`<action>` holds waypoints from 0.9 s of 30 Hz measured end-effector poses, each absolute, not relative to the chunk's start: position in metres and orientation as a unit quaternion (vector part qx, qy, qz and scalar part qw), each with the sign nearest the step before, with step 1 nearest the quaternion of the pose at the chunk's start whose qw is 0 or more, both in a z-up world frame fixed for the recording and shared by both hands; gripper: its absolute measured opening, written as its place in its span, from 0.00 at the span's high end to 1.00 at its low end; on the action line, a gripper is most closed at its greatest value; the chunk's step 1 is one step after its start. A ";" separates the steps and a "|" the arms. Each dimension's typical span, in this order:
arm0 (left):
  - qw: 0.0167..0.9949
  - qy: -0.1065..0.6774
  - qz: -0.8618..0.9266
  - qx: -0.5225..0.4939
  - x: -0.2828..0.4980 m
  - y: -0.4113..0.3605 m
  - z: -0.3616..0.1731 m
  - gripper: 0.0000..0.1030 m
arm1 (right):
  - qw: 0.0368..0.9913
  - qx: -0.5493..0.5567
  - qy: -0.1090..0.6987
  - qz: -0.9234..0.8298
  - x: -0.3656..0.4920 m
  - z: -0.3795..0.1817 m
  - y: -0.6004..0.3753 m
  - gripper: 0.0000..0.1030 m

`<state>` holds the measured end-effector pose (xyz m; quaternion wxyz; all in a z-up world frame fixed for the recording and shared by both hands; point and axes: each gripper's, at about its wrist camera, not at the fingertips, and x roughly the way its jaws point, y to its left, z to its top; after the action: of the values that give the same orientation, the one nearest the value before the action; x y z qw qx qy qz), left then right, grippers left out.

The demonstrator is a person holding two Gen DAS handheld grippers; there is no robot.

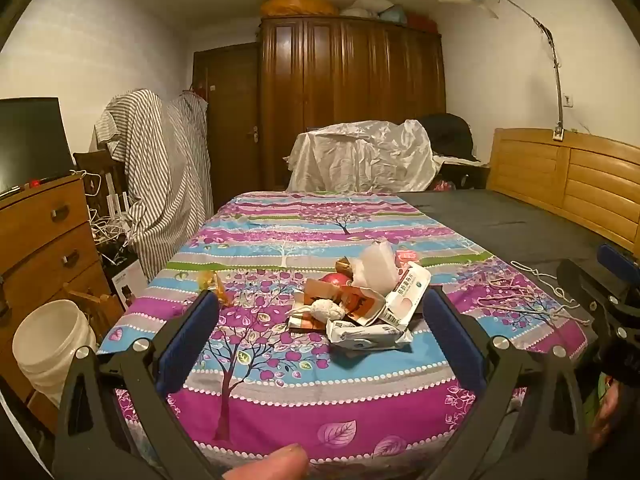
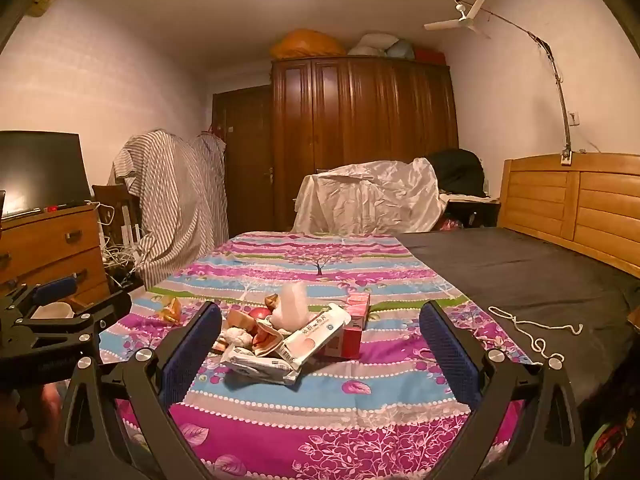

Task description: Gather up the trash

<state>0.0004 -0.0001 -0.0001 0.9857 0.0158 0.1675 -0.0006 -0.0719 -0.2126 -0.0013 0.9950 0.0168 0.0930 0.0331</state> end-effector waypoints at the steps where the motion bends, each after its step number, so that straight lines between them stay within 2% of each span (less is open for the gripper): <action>1: 0.986 0.167 0.000 0.017 0.000 0.000 0.000 0.05 | 0.995 0.017 0.093 0.033 -0.072 -0.001 -0.212 0.04; 27: 0.984 0.179 0.000 0.016 0.003 0.003 -0.004 0.05 | 0.994 0.025 0.092 0.045 -0.072 -0.003 -0.215 0.04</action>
<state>0.0031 0.0031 -0.0044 0.9837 0.0164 0.1789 0.0001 -0.0724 -0.2151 -0.0030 0.9945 0.0252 0.0916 0.0450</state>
